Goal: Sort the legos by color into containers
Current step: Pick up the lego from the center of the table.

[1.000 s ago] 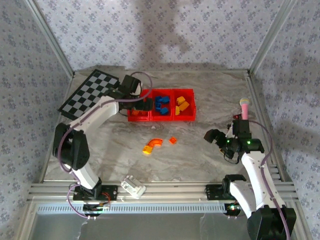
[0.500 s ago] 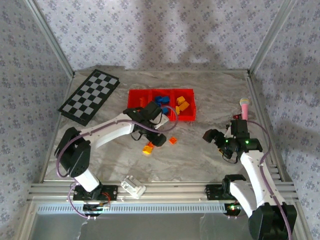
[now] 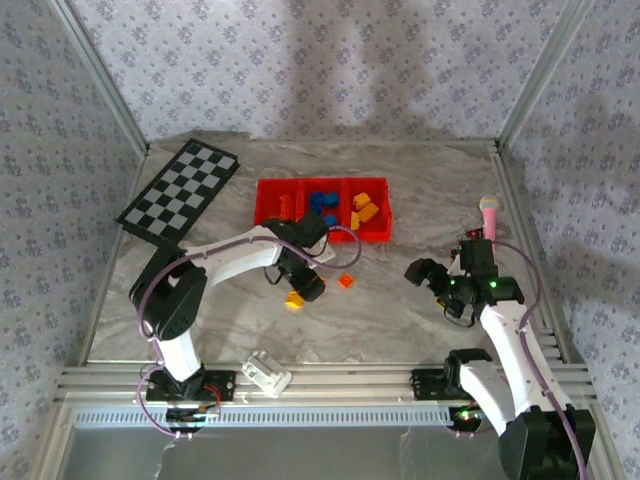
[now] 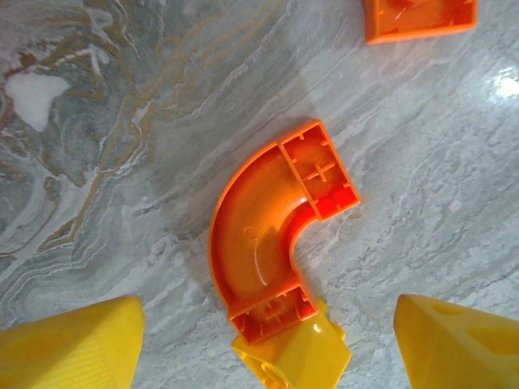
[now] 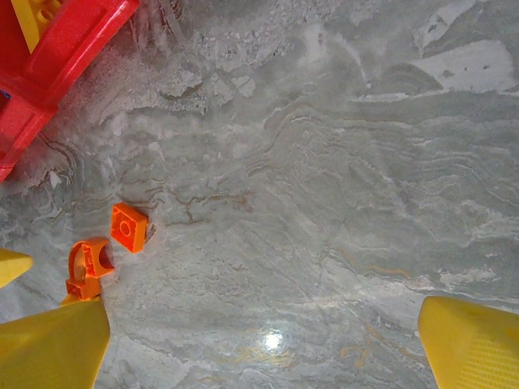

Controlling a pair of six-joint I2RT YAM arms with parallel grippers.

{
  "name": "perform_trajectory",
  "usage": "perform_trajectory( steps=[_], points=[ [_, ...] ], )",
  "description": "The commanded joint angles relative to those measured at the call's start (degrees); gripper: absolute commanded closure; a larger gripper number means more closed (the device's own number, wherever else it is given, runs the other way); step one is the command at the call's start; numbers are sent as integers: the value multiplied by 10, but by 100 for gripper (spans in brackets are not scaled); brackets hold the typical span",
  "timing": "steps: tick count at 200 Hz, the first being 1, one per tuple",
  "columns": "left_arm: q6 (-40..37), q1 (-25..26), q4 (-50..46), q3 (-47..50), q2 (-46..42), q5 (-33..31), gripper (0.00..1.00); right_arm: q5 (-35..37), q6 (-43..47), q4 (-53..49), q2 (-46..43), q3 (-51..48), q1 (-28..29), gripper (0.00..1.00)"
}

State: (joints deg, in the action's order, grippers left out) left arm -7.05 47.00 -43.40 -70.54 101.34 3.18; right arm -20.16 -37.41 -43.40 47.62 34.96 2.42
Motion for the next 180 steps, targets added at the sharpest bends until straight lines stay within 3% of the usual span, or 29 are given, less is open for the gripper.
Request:
perform_trajectory(
  steps=[1,109,180],
  points=[
    [-13,3,-3,-4,20,-4,21,11,-8,-2,-3,1,3,0],
    [-5,17,-19,-26,92,-49,27,11,-4,-2,-4,0,4,0],
    [9,19,-35,-38,135,-45,43,12,-5,-2,-6,-3,4,0]
  ],
)
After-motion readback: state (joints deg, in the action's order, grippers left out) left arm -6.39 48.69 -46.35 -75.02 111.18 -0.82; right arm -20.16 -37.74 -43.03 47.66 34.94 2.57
